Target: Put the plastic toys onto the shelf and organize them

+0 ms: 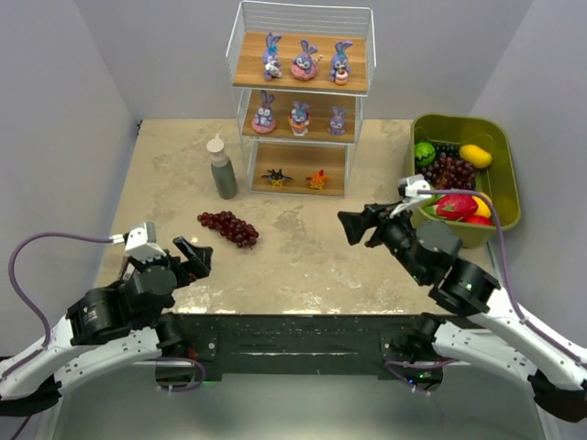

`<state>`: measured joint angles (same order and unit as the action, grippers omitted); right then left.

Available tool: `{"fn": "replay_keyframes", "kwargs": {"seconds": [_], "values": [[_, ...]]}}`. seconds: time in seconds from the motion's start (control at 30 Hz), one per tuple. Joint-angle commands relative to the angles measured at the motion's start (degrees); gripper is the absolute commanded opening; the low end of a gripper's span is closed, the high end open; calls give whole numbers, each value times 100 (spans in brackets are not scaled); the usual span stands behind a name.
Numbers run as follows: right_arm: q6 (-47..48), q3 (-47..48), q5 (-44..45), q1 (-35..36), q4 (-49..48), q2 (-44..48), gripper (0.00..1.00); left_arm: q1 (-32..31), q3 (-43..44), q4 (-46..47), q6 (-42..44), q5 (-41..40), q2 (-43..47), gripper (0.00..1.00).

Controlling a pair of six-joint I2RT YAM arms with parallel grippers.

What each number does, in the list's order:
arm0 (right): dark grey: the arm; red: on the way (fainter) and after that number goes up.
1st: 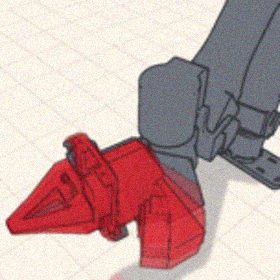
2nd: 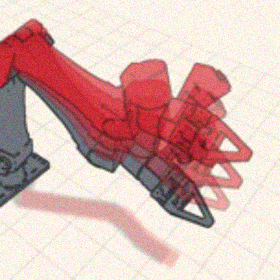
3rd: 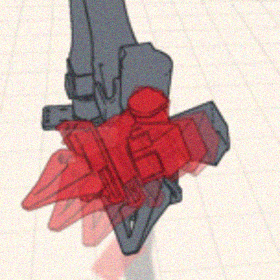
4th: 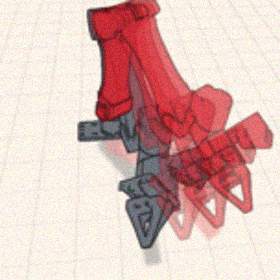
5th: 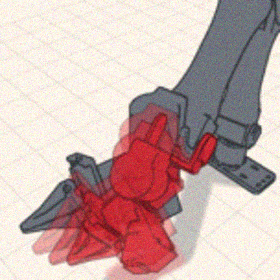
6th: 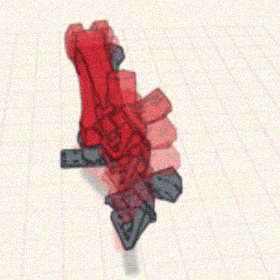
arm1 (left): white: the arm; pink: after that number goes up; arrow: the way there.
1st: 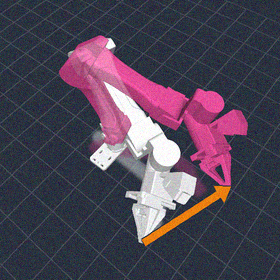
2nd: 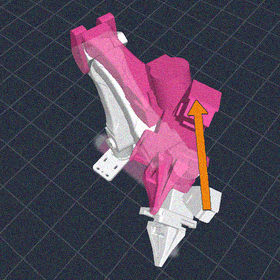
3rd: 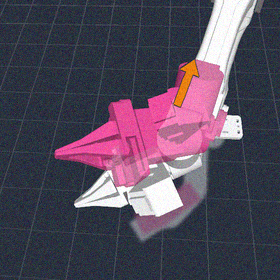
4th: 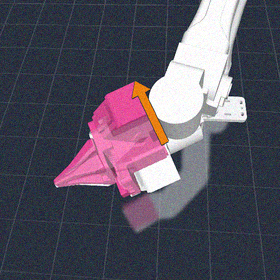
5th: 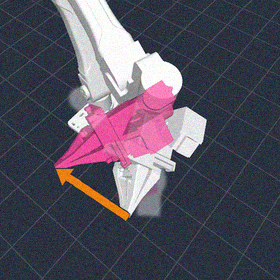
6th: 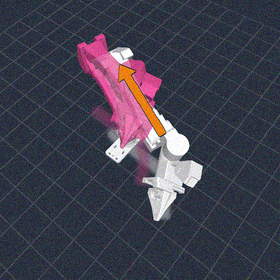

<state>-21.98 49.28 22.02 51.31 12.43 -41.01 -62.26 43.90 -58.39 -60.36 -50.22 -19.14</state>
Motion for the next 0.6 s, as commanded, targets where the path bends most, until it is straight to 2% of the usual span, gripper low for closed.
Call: {"fn": "replay_keyframes", "kwargs": {"seconds": [0.0, 0.23, 0.4, 0.57], "values": [[-175, 345, 303, -16, 1305, 575, 74, 3, 31, 241, 165, 91, -47, 100], [-298, 908, 434, -16, 2439, 1095, 74, 3, -48, 539, 428, 284, 191, 100], [-316, 794, 426, -16, 2606, 1526, 75, 3, -48, 574, 472, 311, 182, 99], [-386, 671, 382, -16, 2686, 1544, 75, 3, -13, 583, 551, 328, 94, 100]]}}
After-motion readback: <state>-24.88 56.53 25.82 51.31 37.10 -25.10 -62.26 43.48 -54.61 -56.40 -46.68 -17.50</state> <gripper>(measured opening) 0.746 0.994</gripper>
